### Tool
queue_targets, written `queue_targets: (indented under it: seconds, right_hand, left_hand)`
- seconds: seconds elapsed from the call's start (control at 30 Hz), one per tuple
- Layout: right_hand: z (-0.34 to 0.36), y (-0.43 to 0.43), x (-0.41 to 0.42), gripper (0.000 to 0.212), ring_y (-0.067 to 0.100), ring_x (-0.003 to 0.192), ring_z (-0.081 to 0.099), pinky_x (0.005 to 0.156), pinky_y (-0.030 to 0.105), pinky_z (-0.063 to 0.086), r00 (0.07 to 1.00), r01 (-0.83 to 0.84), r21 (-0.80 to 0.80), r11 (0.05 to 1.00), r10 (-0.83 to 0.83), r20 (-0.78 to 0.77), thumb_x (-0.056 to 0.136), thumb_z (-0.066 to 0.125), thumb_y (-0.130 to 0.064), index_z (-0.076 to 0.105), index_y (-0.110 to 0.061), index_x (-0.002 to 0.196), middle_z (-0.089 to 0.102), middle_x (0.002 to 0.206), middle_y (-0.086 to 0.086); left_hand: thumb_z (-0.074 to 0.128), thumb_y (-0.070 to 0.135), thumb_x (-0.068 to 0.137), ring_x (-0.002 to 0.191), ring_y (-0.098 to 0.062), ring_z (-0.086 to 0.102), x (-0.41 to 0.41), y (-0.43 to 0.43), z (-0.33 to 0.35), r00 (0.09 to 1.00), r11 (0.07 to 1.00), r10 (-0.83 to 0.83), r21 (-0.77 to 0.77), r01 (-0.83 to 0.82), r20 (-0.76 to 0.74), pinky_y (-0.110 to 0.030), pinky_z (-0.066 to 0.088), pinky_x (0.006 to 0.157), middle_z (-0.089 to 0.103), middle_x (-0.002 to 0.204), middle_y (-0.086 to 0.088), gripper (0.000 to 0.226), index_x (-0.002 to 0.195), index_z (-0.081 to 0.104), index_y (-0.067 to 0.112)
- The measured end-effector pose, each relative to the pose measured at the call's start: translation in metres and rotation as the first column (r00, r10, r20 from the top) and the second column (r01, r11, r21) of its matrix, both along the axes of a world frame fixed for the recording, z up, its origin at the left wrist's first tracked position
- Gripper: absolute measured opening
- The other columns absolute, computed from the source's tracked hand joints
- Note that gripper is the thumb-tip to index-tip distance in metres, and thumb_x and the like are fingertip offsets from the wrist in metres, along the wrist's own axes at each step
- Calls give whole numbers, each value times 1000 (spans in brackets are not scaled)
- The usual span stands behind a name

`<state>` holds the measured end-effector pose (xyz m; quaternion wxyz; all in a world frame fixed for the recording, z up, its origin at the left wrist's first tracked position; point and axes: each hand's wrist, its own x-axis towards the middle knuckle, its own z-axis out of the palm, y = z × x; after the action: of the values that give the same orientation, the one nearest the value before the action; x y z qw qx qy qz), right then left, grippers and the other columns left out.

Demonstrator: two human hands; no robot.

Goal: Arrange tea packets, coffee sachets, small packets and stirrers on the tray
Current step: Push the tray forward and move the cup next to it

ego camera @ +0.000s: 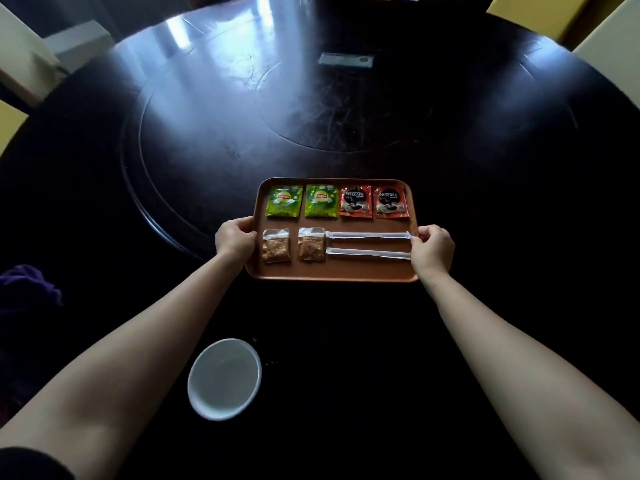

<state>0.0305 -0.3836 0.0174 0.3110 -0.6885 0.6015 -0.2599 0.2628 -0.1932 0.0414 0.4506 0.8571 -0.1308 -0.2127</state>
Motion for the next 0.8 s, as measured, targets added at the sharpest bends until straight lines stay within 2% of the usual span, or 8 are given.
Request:
queue_targets:
  seconds: [0.07, 0.17, 0.33, 0.5, 0.6, 0.67, 0.73, 0.8]
  right_hand:
    - [-1, -1, 5, 12, 31, 98, 59, 83, 31, 45, 1000, 0, -12, 1000, 0, -19, 84, 57, -3, 62, 0, 95, 60, 110, 20]
    - [-4, 0, 9, 12, 31, 97, 58, 77, 27, 40, 999, 9, -32, 999, -11, -42, 85, 56, -4, 62, 0, 95, 60, 110, 20]
    - [-6, 3, 13, 13, 29, 96, 58, 75, 26, 39, 997, 26, -77, 997, -32, -77, 87, 54, -6, 61, -1, 97, 59, 111, 19]
    - [-5, 2, 12, 16, 30, 99, 57, 78, 26, 39, 994, 24, -62, 998, -30, -103, 88, 54, -8, 61, -2, 101, 57, 114, 20]
    - [1, 10, 11, 26, 33, 108, 52, 88, 31, 42, 995, 21, -41, 999, -25, -92, 87, 56, -12, 55, -2, 112, 50, 121, 22]
    - [5, 32, 9, 32, 35, 112, 46, 94, 38, 45, 996, -1, -151, 989, -12, -91, 86, 57, -11, 50, 0, 115, 46, 122, 25]
    - [7, 67, 8, 27, 36, 106, 49, 93, 40, 45, 993, -118, -321, 940, 105, -57, 84, 59, -6, 53, 2, 109, 51, 113, 25]
    - [8, 109, 7, 14, 32, 94, 55, 87, 34, 43, 933, -337, -370, 866, 359, -11, 84, 59, -5, 59, -2, 97, 58, 97, 20]
  left_hand:
    - [56, 3, 76, 87, -10, 64, 9, -3, -4, 999, 999, -26, 21, 26, 25, -28, 53, 83, 74, 97, -1, 33, 100, 71, 19]
    - [53, 2, 79, 85, -3, 57, 19, -8, -8, 992, 995, -79, 72, 73, 94, -16, 42, 72, 72, 107, -4, 34, 106, 68, 17]
    - [54, 4, 81, 92, -7, 58, 32, -12, -15, 978, 983, -164, 98, 152, 127, -21, 43, 82, 70, 112, -7, 34, 112, 65, 15]
    - [61, 13, 79, 93, -16, 58, 41, -5, -21, 924, 949, -300, 172, 264, 237, -23, 38, 80, 67, 106, -8, 33, 111, 65, 20]
    - [63, 18, 81, 105, -25, 56, 48, 10, -23, 884, 934, -351, 187, 305, 309, -27, 39, 92, 61, 114, -12, 33, 114, 64, 14]
    - [62, 20, 83, 115, -27, 49, 53, 28, -28, 837, 921, -386, 223, 321, 388, -32, 36, 100, 59, 121, -12, 34, 116, 63, 14]
    - [60, 22, 85, 125, -30, 42, 59, 50, -36, 765, 895, -438, 310, 321, 471, -37, 31, 108, 54, 132, -14, 39, 122, 58, 14]
    - [55, 27, 88, 136, -29, 30, 65, 73, -44, 726, 861, -487, 408, 305, 486, -41, 21, 115, 42, 145, -14, 46, 131, 48, 16]
